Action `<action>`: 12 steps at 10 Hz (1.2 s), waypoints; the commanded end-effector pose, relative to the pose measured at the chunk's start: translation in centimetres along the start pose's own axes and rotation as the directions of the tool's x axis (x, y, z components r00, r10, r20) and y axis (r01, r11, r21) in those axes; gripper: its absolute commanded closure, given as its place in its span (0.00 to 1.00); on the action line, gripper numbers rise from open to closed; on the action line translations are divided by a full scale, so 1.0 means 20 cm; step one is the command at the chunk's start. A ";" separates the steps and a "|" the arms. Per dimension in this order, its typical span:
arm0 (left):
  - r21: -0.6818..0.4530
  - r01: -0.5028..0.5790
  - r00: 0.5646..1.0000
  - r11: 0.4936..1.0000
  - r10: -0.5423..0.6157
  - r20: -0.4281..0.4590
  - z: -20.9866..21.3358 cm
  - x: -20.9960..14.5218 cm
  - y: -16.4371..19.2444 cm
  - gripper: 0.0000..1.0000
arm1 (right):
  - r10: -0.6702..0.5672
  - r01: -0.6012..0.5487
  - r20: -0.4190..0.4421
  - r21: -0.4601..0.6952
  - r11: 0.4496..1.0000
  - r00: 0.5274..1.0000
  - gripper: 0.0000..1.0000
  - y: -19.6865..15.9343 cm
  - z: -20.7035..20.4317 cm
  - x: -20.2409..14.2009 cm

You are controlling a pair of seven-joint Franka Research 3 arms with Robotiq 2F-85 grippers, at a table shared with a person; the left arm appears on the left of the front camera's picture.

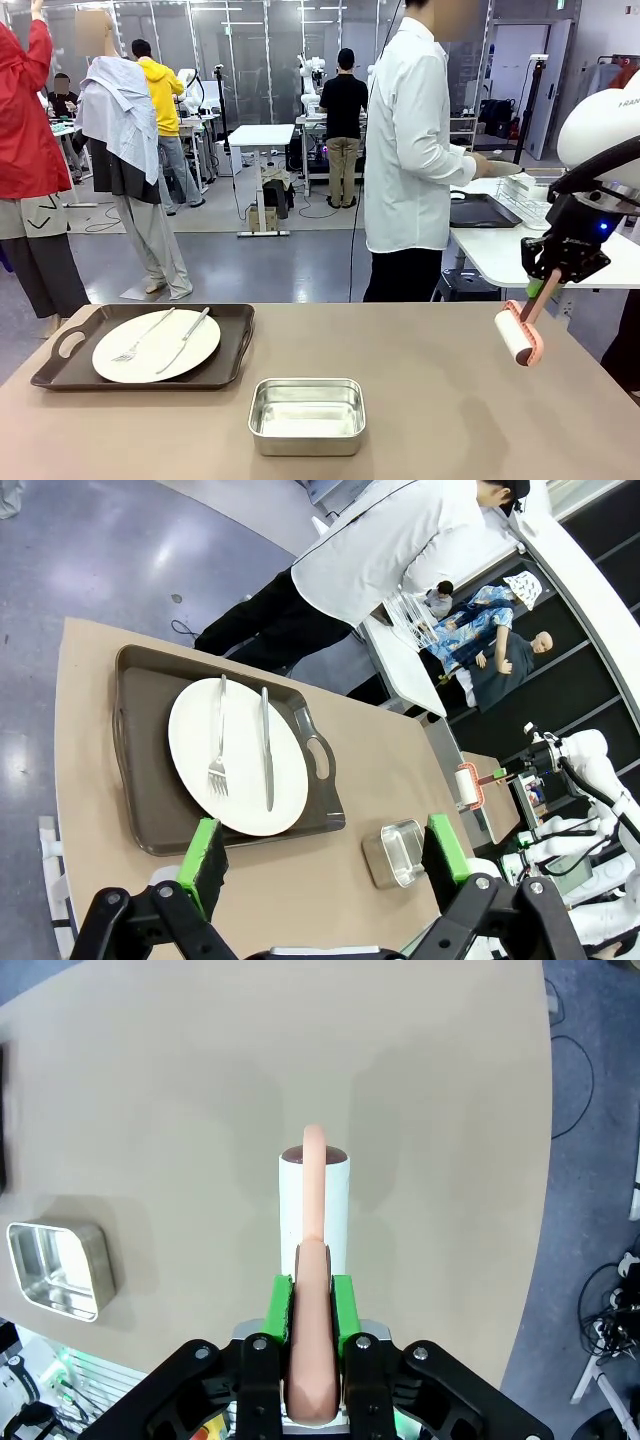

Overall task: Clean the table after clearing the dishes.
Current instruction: When the left (or right) Handle tray is removed, use the left hand (or right hand) to clean the left (or right) side of the table with the Lint Roller, then place the Lint Roller back on top of the Airtight Container.

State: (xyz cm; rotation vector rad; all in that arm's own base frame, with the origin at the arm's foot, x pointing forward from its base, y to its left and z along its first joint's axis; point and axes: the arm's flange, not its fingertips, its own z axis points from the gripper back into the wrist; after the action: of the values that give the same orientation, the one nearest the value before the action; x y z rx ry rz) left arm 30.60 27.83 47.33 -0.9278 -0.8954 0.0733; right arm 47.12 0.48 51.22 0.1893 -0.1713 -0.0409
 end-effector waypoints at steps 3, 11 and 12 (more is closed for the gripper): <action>-0.001 0.007 1.000 1.000 -0.007 -0.002 0.02 0.01 0.00 0.00 | 0.008 -0.008 0.016 0.014 1.000 1.000 0.79 0.01 0.01 0.01; -0.001 0.007 1.000 1.000 -0.007 -0.002 0.02 0.01 0.00 0.00 | 0.008 -0.008 0.016 0.014 1.000 1.000 0.79 0.01 0.01 0.01; -0.001 0.007 1.000 1.000 -0.007 -0.002 0.02 0.01 0.00 0.00 | 0.008 -0.008 0.016 0.014 1.000 1.000 0.79 0.01 0.01 0.01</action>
State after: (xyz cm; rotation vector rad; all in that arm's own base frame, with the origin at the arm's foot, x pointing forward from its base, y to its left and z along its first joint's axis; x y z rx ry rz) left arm 30.60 27.82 47.32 -0.9278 -0.8953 0.0733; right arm 47.20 0.48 51.20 0.1895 -0.1717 -0.0412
